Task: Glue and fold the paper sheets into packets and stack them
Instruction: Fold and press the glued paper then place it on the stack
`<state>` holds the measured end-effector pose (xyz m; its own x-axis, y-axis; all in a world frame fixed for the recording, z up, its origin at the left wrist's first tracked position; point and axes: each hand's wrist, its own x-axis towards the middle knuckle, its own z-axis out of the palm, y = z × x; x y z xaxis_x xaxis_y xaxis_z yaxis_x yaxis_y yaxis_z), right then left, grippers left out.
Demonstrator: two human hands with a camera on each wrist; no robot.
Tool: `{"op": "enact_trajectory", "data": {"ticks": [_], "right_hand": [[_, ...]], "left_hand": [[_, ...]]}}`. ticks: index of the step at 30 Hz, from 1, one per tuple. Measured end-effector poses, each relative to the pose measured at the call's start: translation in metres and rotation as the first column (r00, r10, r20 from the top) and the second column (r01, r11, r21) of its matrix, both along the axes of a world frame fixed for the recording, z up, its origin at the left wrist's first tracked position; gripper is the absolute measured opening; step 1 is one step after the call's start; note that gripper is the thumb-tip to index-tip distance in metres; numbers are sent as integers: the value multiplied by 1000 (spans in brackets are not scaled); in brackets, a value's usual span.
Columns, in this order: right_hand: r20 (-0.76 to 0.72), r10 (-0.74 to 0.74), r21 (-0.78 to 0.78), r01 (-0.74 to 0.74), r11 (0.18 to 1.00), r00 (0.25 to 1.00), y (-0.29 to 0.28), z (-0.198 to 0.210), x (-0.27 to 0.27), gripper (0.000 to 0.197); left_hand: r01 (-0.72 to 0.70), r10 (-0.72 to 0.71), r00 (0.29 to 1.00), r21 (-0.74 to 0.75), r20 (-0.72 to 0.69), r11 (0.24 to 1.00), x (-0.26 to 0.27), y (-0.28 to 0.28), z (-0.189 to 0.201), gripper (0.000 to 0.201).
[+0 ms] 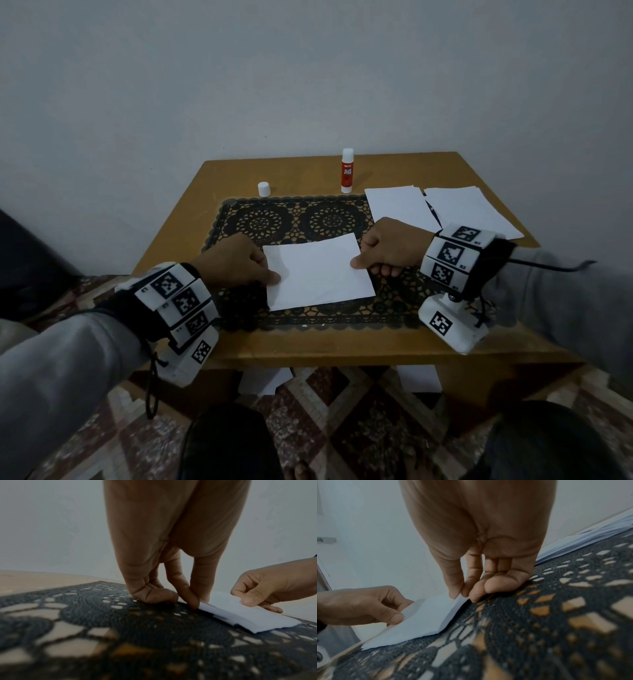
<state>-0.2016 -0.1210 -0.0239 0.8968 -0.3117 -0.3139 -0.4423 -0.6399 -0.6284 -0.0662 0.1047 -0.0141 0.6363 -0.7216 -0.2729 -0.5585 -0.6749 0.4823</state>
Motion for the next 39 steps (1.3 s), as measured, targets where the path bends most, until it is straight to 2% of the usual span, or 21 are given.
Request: {"op": "enact_trajectory", "data": {"ticks": [14, 18, 21, 23, 24, 26, 28, 30, 32, 34, 37, 39], "right_hand": [[-35, 38, -186, -44, 982, 999, 7, 2, 3, 32], [-45, 67, -272, -76, 959, 997, 12, 2, 5, 32], [-78, 108, -467, -132, 875, 991, 18, 5, 6, 32], [-82, 126, -570, -150, 808, 989, 23, 7, 2, 32], [-87, 158, -617, -178, 766, 984, 27, 7, -1, 28], [-124, 263, -682, -274, 678, 957, 42, 7, -9, 25], [-228, 367, -636, -423, 645, 902, 61, 10, -22, 41], [-389, 460, -488, -602, 632, 798, 76, 14, -35, 70], [-487, 514, -411, -704, 579, 706, 80, 14, -45, 89], [-504, 487, -424, -695, 580, 714, 72, 12, -42, 92], [-462, 352, -476, -562, 676, 814, 57, 7, -19, 94], [-452, 306, -492, -520, 698, 838, 56, 6, -9, 96]], "left_hand": [[46, -49, 996, 33, 77, 998, -4, -1, 1, 35], [44, -53, 984, 57, 171, 997, -7, -5, -1, 27], [38, -78, 936, 122, 343, 992, -17, -4, 0, 35], [122, -190, 872, 176, 450, 977, -23, -4, -2, 51], [188, -267, 843, 210, 467, 959, -26, -4, -3, 57], [277, -376, 827, 280, 418, 919, -29, -7, -4, 59], [299, -414, 823, 323, 389, 898, -29, -10, -4, 58], [313, -435, 816, 341, 380, 886, -28, -11, -4, 58], [323, -446, 821, 355, 357, 878, -25, -11, -6, 59], [319, -447, 825, 367, 346, 874, -23, -11, -6, 60], [315, -446, 823, 371, 351, 873, -21, -13, -5, 59], [315, -450, 817, 374, 360, 872, -21, -13, -6, 59]]}}
